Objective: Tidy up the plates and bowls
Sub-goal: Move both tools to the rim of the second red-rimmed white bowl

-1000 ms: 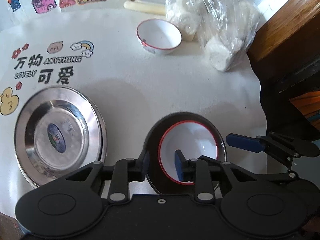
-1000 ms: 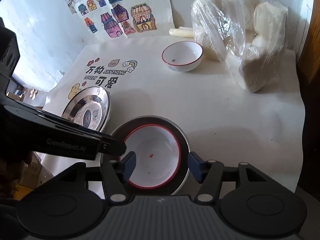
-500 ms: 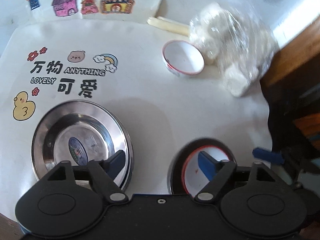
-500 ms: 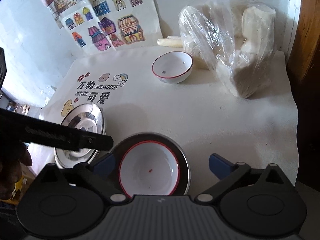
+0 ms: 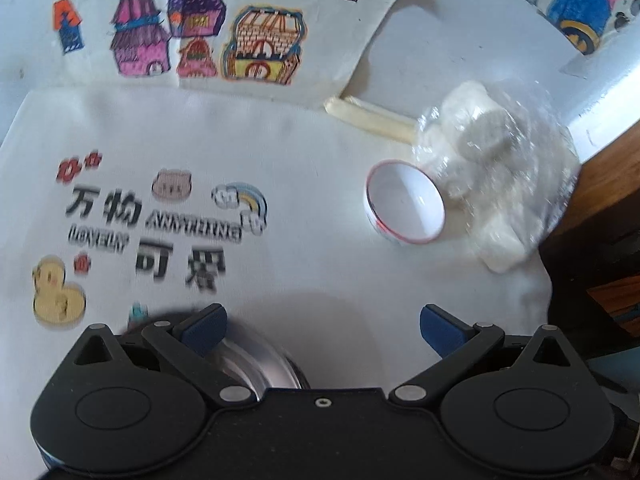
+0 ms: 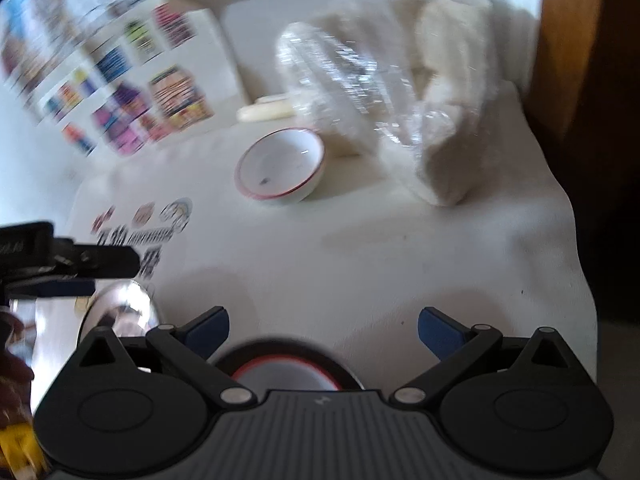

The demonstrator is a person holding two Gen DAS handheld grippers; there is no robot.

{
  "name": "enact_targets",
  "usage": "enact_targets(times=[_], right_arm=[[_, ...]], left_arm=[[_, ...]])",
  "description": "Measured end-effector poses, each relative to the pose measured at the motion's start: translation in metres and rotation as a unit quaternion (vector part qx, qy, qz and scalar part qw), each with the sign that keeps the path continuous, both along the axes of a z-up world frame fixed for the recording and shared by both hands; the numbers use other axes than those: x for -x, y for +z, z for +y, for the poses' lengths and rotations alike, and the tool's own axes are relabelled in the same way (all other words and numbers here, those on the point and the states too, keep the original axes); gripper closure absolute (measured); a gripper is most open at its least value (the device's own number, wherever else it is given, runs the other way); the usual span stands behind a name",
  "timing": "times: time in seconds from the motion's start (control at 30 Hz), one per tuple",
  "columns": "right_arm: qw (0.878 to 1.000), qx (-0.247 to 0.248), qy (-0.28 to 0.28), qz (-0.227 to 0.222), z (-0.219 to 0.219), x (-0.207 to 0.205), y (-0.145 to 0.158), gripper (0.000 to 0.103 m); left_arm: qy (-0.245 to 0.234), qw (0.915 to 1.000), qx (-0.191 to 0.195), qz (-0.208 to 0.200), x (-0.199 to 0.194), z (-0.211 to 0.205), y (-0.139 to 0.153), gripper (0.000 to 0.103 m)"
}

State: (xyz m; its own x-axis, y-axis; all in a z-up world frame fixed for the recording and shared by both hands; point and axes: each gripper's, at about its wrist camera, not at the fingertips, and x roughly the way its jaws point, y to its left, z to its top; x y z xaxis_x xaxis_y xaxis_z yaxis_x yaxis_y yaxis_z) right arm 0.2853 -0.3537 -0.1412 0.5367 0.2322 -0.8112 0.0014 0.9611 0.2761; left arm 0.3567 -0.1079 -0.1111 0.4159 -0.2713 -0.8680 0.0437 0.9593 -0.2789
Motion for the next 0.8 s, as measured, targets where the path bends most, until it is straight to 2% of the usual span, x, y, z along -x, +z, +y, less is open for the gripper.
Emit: enact_targets(times=[0.1, 0.27, 0.5, 0.8], right_arm=[[0.999, -0.007, -0.036, 0.003, -0.001, -0.010, -0.006, 0.000], [0.998, 0.024, -0.062, -0.013, 0.009, -0.026, -0.009, 0.000], [0.994, 0.011, -0.104, -0.035, 0.014, -0.049, -0.009, 0.000], [0.990, 0.017, -0.132, -0.037, 0.018, -0.077, -0.021, 0.003]], left_arm=[[-0.014, 0.9999, -0.007, 0.006, -0.027, -0.001, -0.009, 0.001], [-0.047, 0.9986, -0.018, 0.017, -0.069, -0.008, -0.026, 0.001], [-0.100, 0.9950, -0.005, 0.005, -0.123, -0.022, -0.032, 0.001], [-0.148, 0.9888, -0.009, 0.018, -0.157, -0.043, -0.042, 0.001]])
